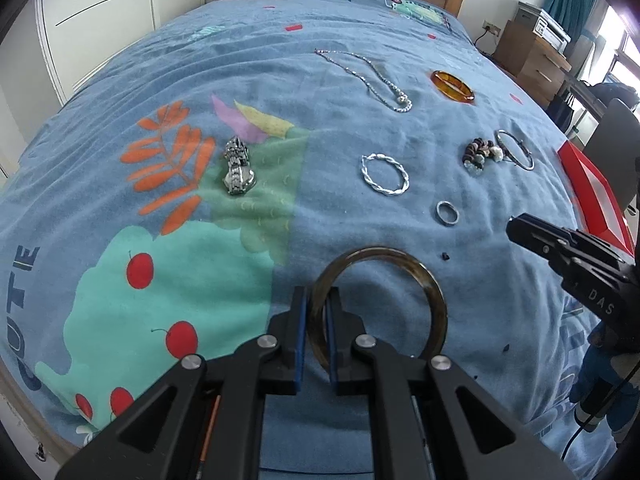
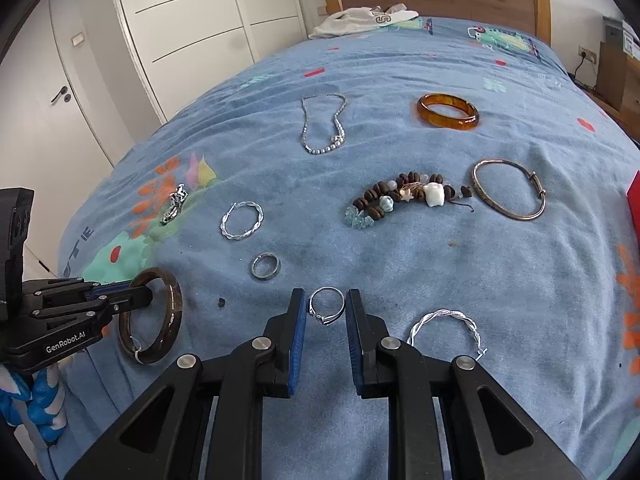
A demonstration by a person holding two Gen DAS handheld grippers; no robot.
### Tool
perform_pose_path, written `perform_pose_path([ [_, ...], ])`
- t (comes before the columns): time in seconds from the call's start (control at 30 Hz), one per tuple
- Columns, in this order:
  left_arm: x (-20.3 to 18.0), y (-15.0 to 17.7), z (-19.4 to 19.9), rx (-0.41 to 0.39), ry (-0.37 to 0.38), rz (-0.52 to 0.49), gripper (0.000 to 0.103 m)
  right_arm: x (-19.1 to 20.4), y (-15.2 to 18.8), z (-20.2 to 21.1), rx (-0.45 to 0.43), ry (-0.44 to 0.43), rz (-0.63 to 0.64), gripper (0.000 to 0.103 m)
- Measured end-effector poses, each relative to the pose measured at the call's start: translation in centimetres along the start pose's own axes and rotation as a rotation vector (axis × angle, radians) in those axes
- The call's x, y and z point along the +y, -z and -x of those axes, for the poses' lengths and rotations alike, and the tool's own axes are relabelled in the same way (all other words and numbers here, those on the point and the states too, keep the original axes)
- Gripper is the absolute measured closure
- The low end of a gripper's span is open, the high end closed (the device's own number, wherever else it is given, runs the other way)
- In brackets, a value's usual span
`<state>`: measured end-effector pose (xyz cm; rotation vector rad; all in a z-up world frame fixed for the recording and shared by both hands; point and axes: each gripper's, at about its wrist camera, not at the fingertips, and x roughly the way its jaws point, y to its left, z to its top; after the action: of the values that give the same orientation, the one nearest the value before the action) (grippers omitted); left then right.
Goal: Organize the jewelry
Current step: 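Close the left tool on the brown bangle while the right tool grasps the silver ring, then carry the bangle in the left tool and ring in the right tool into the red box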
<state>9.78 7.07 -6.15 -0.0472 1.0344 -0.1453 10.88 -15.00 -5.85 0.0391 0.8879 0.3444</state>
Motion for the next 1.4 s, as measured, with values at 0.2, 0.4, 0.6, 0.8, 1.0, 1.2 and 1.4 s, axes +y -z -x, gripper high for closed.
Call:
perform_pose_path([
  [0.2,-0.1,0.1,2.0,-0.039,-0.026,0.012,0.095,-0.3,0.5,3.4,-0.038,0.007,0.003,0.083],
  [0.4,-0.9,0.5,3.8,-0.063,-0.039,0.015,0.095,-1.7,2.4,7.7,-0.072,0.042,-0.013,0.083],
  [0.6,-2.0,1.0,6.0,-0.088,-0.032,0.020,0.095,-4.5,4.8,11.9,-0.109,0.088,-0.058,0.083],
  [0.8,-3.7,1.4,8.0,-0.105,-0.022,0.021,0.095,-7.5,7.0,15.5,-0.144,0.132,-0.094,0.083],
  [1.0,-7.4,0.7,9.6,-0.119,0.024,-0.029,0.095,-10.9,8.5,18.1,-0.176,0.174,-0.137,0.083],
  [1.2,-14.3,-1.4,9.4,-0.118,0.112,-0.110,0.095,-15.4,8.4,20.2,-0.206,0.237,-0.173,0.083],
  [1.4,-21.8,-3.8,7.0,-0.093,0.192,-0.193,0.095,-20.8,7.7,21.5,-0.217,0.306,-0.211,0.083],
])
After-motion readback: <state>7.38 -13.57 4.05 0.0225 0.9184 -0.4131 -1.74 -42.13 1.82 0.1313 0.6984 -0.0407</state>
